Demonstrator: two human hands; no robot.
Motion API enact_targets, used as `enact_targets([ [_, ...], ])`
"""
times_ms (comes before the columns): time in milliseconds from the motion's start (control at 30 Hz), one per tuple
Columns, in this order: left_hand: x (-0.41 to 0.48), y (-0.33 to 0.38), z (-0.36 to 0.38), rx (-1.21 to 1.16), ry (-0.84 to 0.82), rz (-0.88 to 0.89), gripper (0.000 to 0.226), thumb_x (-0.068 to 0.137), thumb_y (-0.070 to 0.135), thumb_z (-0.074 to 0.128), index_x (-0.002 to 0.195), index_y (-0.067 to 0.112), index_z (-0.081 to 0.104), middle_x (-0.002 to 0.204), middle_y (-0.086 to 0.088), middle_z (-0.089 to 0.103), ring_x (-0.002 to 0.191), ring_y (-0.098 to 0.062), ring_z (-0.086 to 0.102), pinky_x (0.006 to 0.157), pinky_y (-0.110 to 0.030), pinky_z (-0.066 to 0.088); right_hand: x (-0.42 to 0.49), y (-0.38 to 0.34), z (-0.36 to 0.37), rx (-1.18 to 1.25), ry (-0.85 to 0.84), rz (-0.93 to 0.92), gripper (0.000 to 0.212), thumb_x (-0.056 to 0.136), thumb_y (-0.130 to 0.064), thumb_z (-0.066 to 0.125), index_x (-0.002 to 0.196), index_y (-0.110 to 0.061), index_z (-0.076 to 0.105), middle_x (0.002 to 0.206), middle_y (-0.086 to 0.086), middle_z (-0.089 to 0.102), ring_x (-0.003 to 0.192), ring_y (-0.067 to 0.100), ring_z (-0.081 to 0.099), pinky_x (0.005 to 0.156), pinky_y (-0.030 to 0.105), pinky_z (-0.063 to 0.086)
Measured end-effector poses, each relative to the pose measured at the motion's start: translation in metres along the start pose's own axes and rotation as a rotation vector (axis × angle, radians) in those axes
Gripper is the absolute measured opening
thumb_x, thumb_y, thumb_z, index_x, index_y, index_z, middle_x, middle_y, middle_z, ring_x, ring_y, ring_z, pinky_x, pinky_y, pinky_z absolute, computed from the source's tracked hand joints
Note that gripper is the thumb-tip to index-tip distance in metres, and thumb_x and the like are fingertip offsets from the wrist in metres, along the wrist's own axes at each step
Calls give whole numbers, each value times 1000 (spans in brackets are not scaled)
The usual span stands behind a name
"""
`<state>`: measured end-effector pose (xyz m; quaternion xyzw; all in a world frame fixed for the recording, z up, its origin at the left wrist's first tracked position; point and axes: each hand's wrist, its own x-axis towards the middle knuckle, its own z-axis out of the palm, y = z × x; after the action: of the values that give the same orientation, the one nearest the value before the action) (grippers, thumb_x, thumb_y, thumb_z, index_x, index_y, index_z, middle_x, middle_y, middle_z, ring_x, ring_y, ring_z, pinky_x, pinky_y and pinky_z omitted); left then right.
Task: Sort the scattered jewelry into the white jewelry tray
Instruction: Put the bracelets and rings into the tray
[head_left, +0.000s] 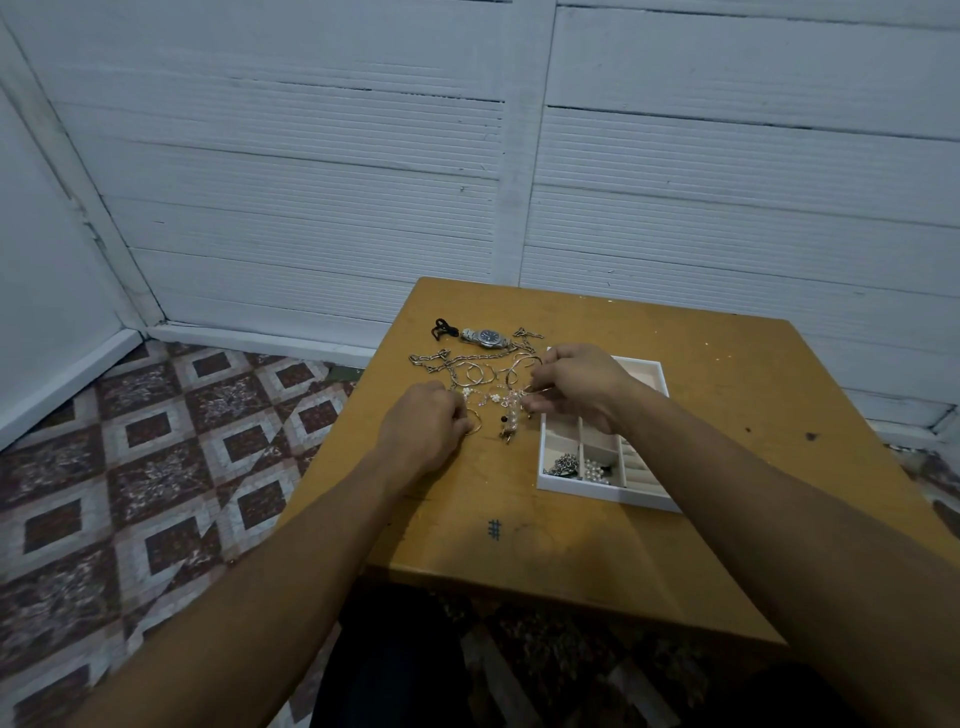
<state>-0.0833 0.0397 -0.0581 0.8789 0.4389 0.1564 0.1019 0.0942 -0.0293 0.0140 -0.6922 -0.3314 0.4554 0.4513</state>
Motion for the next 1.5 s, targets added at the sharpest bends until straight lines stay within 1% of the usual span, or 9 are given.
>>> enact_targets([
  [200,1,0,-1,4,-18,3,24,92,39,59,100,19,68,101,-1,59,97,-15,50,82,-32,48,-1,0,-4,83,-12,68,15,89,13,50,91,-1,57,84,22,68,59,23,69,47,25,55],
  [367,1,1,-1,6,-25,3,23,92,39,59,100,19,67,102,-1,58,97,-14,50,82,-31,48,-3,-2,-4,22,20,70,7,86,7,62,83,1,59,77,20,67,47,17,65,36,19,48],
  [500,1,2,-2,11,-29,8,24,93,38,57,102,18,67,103,-1,59,99,-15,51,85,-33,48,-1,-2,-3,-161,63,-6,9,87,4,63,85,-2,57,68,10,67,43,15,63,39,22,49],
  [700,0,9,-3,-46,-7,1,20,93,35,58,101,20,69,102,1,60,100,-15,50,85,-31,47,-1,0,-2,-180,81,-26,4,88,3,63,91,2,60,71,15,66,43,15,62,44,24,52],
  [867,0,23,-7,-234,14,-12,25,95,25,57,115,18,70,114,0,68,101,-13,58,85,-25,44,-2,-1,-3,-168,63,-48,8,92,-2,59,97,3,62,73,15,64,50,17,60,41,21,49],
  [1067,9,30,-13,-530,-220,-46,35,98,23,54,133,22,57,122,-1,63,98,-9,54,82,-20,37,-1,-1,-9,-136,36,-98,12,93,-3,57,83,-7,61,76,15,63,55,17,61,49,20,54],
  [1233,12,31,-12,-601,-360,32,29,96,25,57,124,21,63,115,1,65,103,-13,59,87,-28,45,-3,-1,-11,-135,28,-130,13,94,-2,56,83,-7,62,78,13,63,56,16,59,50,23,51],
  [1367,11,36,-12,-653,-362,26,15,93,22,62,104,14,68,91,8,67,80,0,59,65,-14,41,-4,0,-10,-147,12,-140,13,93,-4,57,83,-8,64,76,10,64,52,14,57,47,21,48],
  [1500,10,37,-15,-664,-350,28,14,92,23,63,98,11,66,87,5,63,78,-5,57,64,-19,40,-3,2,-12,-163,3,-151,12,94,-5,56,86,-7,65,76,9,64,52,13,56,48,22,48],
])
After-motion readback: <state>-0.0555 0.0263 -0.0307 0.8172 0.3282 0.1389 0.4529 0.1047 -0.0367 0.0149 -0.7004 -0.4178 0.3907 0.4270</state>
